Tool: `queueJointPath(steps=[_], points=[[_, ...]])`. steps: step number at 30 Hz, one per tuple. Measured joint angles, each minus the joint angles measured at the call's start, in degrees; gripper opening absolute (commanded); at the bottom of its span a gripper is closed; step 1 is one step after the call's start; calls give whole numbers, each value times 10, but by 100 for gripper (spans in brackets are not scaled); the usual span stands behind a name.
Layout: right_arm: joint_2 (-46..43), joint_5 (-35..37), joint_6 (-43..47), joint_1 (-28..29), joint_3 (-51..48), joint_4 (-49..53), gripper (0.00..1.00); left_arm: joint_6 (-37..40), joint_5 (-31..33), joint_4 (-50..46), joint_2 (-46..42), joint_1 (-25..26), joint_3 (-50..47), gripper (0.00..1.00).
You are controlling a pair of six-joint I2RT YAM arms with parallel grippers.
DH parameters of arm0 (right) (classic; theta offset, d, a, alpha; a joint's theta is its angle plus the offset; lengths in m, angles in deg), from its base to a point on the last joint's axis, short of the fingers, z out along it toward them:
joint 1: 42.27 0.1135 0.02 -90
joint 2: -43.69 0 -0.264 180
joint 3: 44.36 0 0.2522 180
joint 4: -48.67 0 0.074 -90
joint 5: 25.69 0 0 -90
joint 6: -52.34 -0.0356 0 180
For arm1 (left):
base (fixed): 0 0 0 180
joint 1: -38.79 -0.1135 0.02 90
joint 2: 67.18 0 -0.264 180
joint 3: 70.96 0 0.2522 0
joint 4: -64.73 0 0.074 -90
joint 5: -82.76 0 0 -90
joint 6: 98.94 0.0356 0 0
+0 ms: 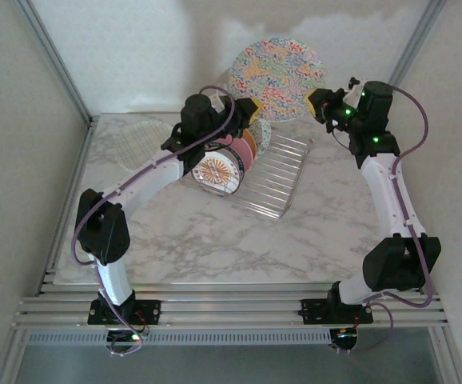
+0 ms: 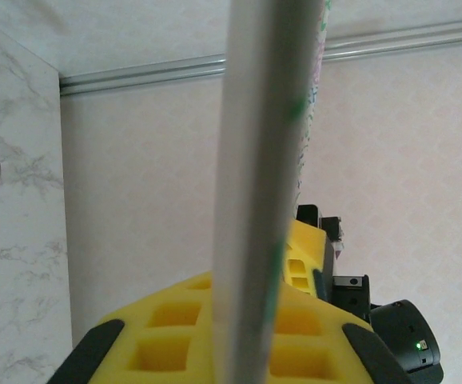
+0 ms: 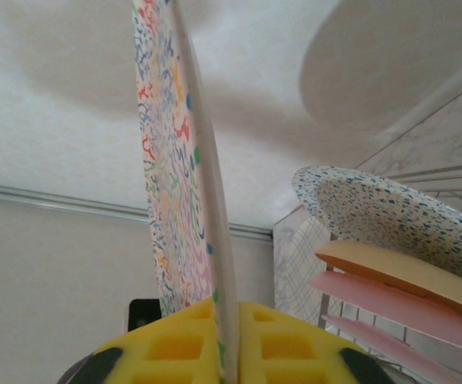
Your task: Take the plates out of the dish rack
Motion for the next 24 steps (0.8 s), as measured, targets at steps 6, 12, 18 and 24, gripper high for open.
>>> queueJointPath(steps=[6,12,18,24], points=[[-15,13,34,16,12,33,63,2,-16,4,0,-24,0,0],[-71,52,110,28,16,71,67,-7,-24,8,-35,-85,-30,0],[-147,109,239,87,-19,61,76,-12,-24,20,-115,-168,-105,0],[-216,150,391,176,-86,31,83,-11,-15,32,-197,-250,-215,0]])
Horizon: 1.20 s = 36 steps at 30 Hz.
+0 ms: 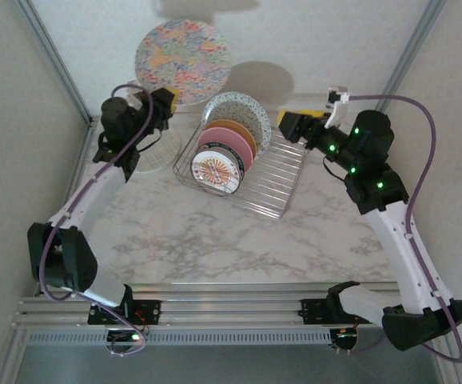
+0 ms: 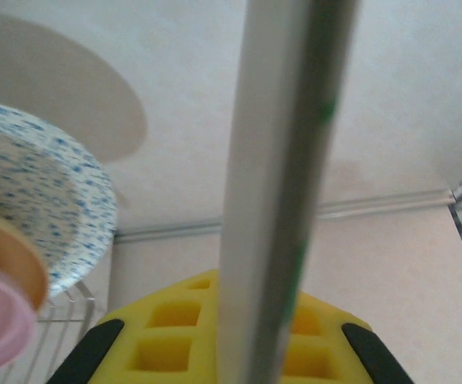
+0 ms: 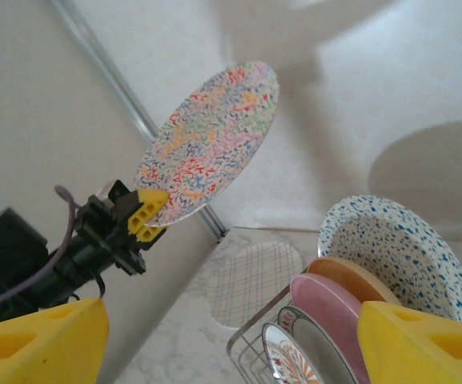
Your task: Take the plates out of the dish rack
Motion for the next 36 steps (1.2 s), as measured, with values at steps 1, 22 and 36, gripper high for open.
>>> queueJointPath(steps=[1,22,36], points=[[-3,1,17,8,-5,-3,83,0,5,0,-11,-11,-20,0],[26,33,228,182,-17,3,86,16,85,0,-48,-164,-294,0],[37,39,229,186,0,16,86,33,66,52,108,-169,-271,0]])
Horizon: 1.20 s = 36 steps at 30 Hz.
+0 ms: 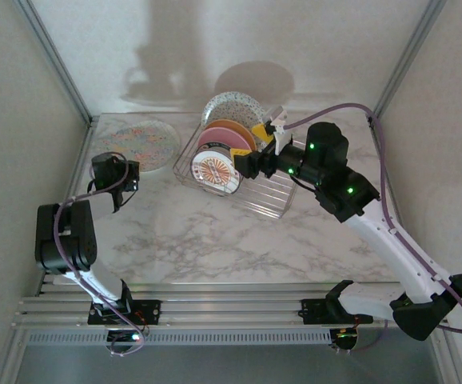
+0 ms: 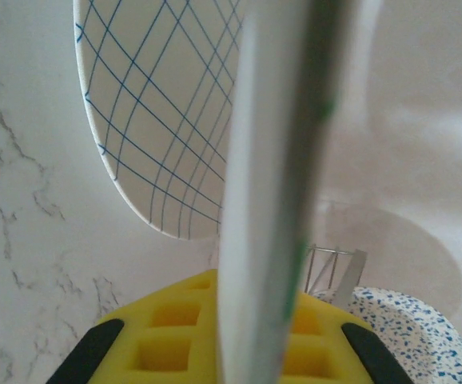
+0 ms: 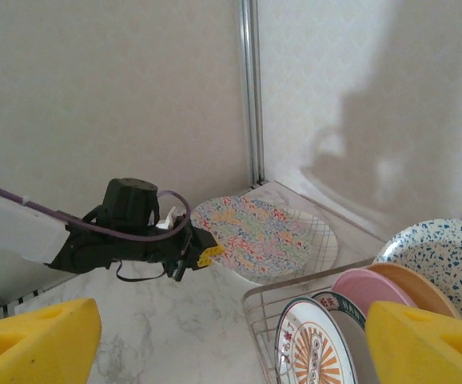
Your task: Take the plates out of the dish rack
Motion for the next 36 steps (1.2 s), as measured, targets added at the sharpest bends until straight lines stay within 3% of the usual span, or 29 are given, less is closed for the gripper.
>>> queueJointPath(steps=[19,36], points=[[22,13,0,1,14,9,87,11,-38,51,120,-5,67,0],[29,12,9,1,16,8,88,13,-58,64,168,-8,102,1]])
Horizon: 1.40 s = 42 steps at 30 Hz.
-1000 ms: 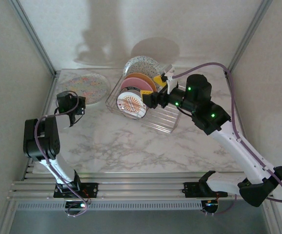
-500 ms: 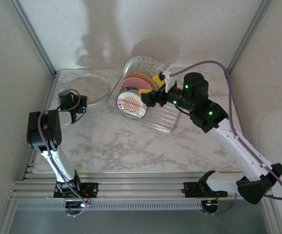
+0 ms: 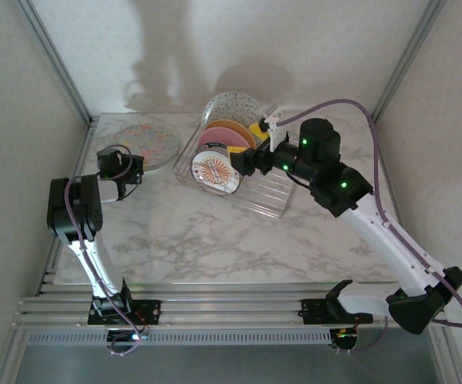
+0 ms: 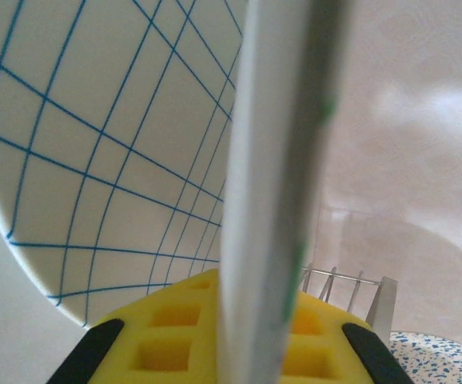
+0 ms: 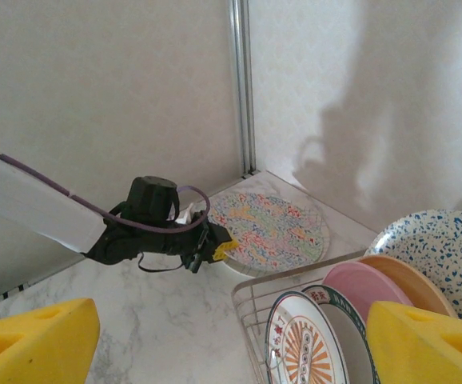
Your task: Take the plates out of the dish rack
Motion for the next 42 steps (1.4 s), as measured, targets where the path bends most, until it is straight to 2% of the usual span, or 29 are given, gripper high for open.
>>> queueJointPath(steps=[5,11,15,20,27,42], points=[[5,0,1,0,2,0,88,0,-2,0,3,0,3,9],[10,0,2,0,3,0,88,7,-10,-5,4,0,18,23],[11,0,2,0,3,0,88,16,-17,-22,4,0,26,36],[11,2,2,0,3,0,88,28,-21,-56,4,0,35,45],[11,2,0,0,3,0,88,45,-21,-119,4,0,59,49],[11,2,-1,0,3,2,88,76,-12,-251,5,-1,123,51]])
